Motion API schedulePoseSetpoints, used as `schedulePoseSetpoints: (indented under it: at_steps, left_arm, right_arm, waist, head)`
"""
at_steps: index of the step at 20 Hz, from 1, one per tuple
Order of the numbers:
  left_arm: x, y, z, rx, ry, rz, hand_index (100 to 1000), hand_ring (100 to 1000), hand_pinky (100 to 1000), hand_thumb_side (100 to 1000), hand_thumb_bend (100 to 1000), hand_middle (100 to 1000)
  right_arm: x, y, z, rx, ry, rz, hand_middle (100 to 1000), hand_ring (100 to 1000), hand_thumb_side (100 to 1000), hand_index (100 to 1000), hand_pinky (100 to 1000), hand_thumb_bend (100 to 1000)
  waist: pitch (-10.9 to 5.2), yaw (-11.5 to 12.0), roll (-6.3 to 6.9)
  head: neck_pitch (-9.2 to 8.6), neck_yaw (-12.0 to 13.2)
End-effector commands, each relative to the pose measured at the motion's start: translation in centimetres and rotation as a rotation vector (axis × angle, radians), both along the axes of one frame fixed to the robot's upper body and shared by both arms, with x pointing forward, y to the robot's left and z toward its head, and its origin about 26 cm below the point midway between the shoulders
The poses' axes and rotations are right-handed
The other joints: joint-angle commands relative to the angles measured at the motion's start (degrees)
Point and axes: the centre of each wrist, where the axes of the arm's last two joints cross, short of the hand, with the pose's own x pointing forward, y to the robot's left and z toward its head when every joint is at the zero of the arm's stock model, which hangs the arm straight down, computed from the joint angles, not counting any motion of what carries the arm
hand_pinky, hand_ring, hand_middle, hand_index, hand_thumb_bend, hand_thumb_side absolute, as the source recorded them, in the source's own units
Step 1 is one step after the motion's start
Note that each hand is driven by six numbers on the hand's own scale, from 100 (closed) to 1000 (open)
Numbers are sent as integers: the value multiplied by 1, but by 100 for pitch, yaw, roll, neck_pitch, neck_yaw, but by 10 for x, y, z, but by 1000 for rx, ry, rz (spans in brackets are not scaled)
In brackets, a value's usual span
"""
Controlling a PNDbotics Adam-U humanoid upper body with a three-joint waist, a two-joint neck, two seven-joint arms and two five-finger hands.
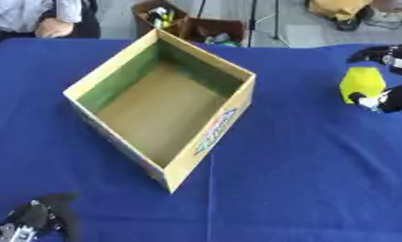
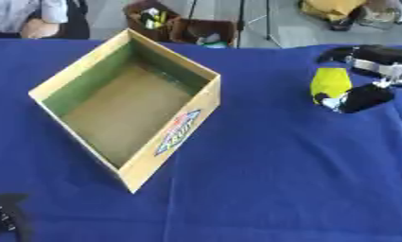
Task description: Pick up objects on the table and place them in the box.
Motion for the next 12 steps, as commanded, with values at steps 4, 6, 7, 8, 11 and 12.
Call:
schedulePoseSetpoints:
  at_steps: [4, 6, 7, 8, 11, 12]
  left_arm:
    - [-1, -1, 3, 28, -23, -6, 738, 428, 353, 1000, 100, 437]
    - [0, -2, 3, 31, -26, -9, 738, 428, 353, 1000, 100, 437]
    - [0, -2, 3, 32, -26, -10, 738, 428, 353, 1000, 100, 436]
    - [0, -2, 3, 33, -26, -9, 738, 428, 353, 1000, 100, 436]
    - [-1, -2, 2, 36, -25, -6, 737, 428, 353, 1000, 100, 436]
    - [-1, -2, 2, 36, -25, -6, 737, 428, 353, 1000, 100, 436]
  right_arm:
    - [-19, -16, 26, -11, -61, -58, 981, 1000, 481, 1000, 924, 191]
    - [-20, -19, 26, -10, -53, -68, 981, 1000, 478, 1000, 924, 189]
    - [-21, -20, 26, -9, -46, -75, 982, 1000, 477, 1000, 925, 188]
    - [-21, -22, 26, -7, -36, -83, 983, 1000, 482, 1000, 925, 193]
    - [-21, -26, 27, 0, -19, -100, 982, 1000, 480, 1000, 926, 190]
    - [-22, -26, 28, 2, -17, -102, 983, 1000, 483, 1000, 927, 189]
  waist:
    - [-80, 32, -14]
    - [-49, 56, -25]
    - [-38, 67, -27]
    - [-27, 77, -27]
    - [8, 84, -17]
    - [22, 80, -12]
  head:
    - [-199, -109]
    - [-247, -140]
    - [-262, -155]
    - [-275, -171]
    - [-300, -207]
    - [-304, -211]
